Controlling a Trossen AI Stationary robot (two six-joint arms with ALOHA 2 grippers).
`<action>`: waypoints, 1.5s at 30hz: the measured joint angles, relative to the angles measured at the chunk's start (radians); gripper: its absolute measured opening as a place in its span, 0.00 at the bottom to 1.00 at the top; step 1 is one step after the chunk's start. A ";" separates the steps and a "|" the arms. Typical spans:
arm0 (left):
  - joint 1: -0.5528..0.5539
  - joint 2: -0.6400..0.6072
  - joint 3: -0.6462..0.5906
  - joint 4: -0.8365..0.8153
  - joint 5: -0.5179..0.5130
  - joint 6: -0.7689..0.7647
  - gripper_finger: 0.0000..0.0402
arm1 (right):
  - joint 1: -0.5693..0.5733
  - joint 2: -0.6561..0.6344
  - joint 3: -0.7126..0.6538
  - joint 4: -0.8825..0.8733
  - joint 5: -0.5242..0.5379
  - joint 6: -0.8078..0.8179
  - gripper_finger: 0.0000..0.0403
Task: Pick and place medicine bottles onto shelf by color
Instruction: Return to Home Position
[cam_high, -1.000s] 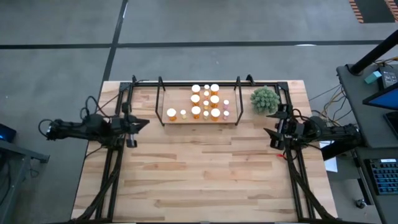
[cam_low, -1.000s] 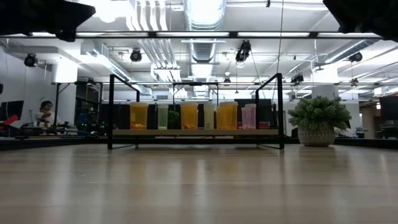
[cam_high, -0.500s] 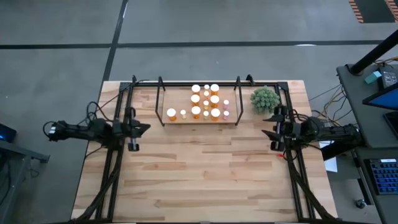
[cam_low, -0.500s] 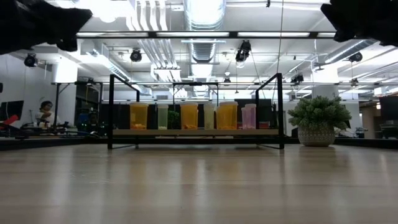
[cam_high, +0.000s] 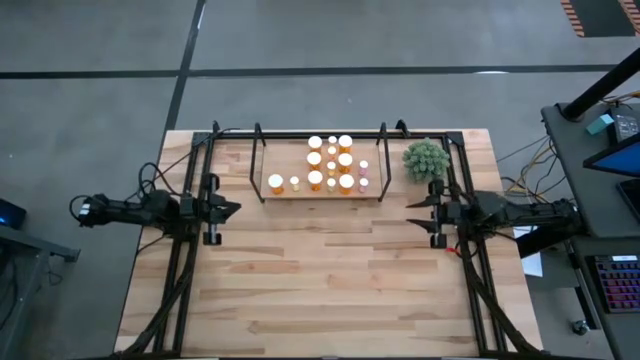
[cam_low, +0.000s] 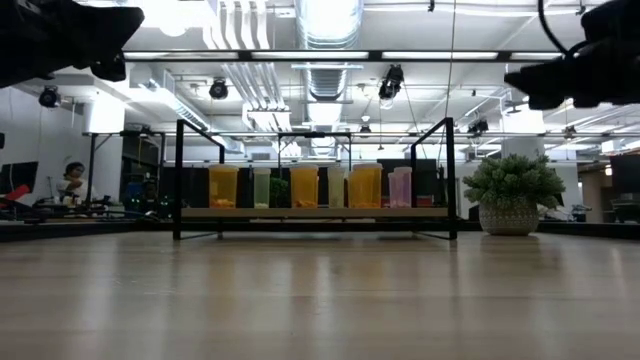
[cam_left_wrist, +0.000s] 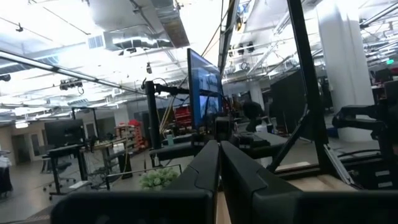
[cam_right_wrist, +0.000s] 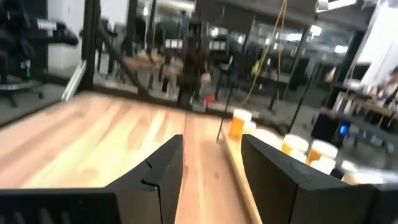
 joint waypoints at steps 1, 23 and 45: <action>0.000 0.000 0.000 0.000 0.000 0.000 0.00 | 0.000 0.000 0.000 -0.027 0.000 0.001 0.38; 0.000 -0.001 -0.003 0.001 0.000 0.000 0.00 | 0.000 0.017 0.009 -0.052 0.000 0.001 0.37; 0.000 0.000 -0.003 0.001 0.000 0.000 0.00 | 0.000 0.018 0.010 -0.052 0.001 0.001 0.37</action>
